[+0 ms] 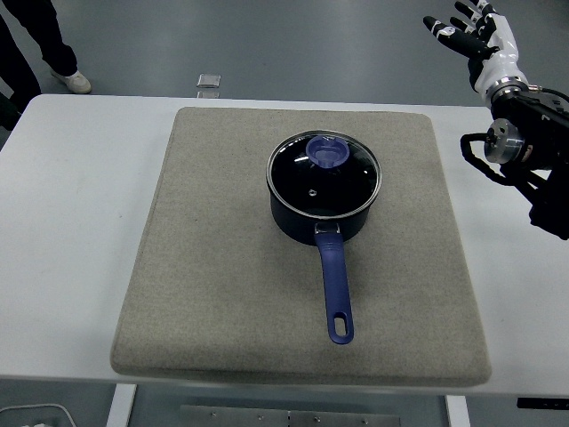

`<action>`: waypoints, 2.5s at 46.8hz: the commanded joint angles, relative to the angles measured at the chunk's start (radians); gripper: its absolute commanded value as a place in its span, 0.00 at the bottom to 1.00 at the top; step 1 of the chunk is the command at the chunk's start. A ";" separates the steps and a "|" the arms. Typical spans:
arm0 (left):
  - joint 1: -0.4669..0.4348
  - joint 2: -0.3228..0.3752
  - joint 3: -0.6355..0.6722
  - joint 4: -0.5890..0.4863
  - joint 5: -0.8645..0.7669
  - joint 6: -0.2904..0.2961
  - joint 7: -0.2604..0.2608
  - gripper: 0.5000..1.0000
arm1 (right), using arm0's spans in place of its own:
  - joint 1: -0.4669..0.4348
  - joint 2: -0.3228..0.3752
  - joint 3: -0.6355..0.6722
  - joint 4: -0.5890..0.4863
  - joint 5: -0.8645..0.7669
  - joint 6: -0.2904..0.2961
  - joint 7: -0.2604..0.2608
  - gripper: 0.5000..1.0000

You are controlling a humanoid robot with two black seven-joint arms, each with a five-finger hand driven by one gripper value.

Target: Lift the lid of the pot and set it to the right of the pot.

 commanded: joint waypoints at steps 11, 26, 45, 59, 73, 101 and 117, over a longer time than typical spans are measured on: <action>0.000 0.000 0.000 0.000 0.000 0.000 0.000 1.00 | -0.043 -0.006 0.002 0.002 -0.305 0.002 -0.006 0.82; 0.000 0.000 0.000 0.000 0.000 0.000 0.000 1.00 | -0.007 -0.032 0.006 0.006 -0.327 0.011 -0.002 0.82; 0.000 0.000 0.000 0.000 0.000 -0.001 0.000 1.00 | 0.003 -0.032 -0.004 0.011 -0.327 0.016 -0.003 0.82; 0.000 0.000 0.000 0.000 -0.001 -0.001 0.000 1.00 | 0.001 -0.032 -0.006 0.013 -0.313 0.157 0.000 0.82; 0.000 0.000 0.000 0.000 0.000 0.000 0.000 1.00 | 0.004 -0.034 -0.062 0.017 -0.315 0.203 -0.003 0.82; 0.000 0.000 0.000 0.000 0.000 0.000 0.000 1.00 | 0.113 -0.107 -0.174 0.023 -0.344 0.448 -0.003 0.82; 0.000 0.000 0.000 0.000 0.000 0.000 0.000 1.00 | 0.207 -0.183 -0.225 0.022 -0.477 0.600 0.004 0.82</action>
